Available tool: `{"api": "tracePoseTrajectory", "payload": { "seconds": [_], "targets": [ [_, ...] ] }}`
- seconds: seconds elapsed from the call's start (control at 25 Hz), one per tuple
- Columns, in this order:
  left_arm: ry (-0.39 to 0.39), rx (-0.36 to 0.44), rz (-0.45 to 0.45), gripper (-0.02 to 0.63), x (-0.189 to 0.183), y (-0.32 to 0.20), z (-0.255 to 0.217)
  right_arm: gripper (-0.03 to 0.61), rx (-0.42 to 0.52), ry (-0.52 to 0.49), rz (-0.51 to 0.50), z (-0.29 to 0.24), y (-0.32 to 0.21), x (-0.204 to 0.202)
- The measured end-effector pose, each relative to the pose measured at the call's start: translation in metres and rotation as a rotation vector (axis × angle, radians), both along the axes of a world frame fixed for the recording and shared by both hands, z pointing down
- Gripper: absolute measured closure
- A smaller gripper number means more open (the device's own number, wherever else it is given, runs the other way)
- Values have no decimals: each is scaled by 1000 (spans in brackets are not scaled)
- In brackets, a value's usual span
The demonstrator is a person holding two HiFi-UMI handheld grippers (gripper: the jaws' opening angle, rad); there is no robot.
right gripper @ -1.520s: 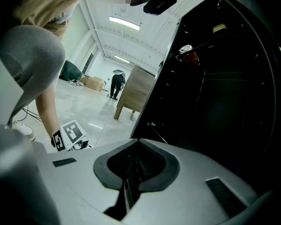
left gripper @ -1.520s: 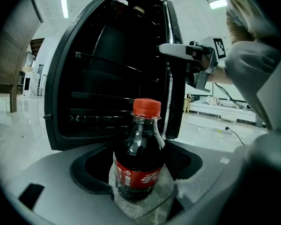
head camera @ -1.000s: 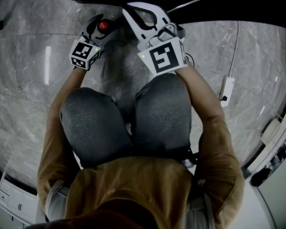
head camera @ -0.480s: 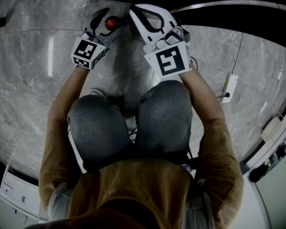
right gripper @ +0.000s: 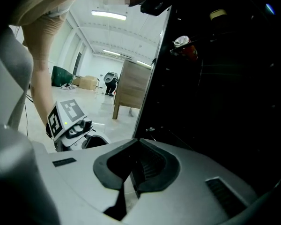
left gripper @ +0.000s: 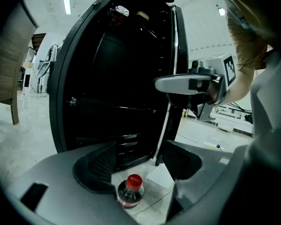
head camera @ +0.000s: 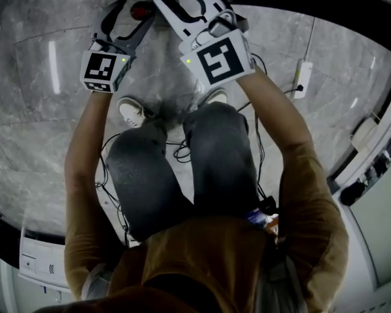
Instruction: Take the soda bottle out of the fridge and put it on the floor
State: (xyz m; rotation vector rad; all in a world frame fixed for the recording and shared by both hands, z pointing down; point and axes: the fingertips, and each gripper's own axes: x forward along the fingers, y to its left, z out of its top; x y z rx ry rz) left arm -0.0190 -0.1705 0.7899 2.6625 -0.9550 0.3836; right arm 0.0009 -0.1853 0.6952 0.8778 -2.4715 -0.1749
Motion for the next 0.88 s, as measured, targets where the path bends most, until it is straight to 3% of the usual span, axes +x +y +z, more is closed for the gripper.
{"api": "tracePoseTrajectory", "payload": {
  "seconds": [0.28,0.6,0.88],
  "targets": [
    [-6,-43,-31,344,-18,17,-63,577,-66,-10,23,-56,18,-10],
    [-40,-80,13,420,-16,62,-142,577,-135,4,72,-123,38,-7],
    [-34,-32,-18,489,-26,46,-253,577,-158,-52,101,-232,47,-21]
  ]
}}
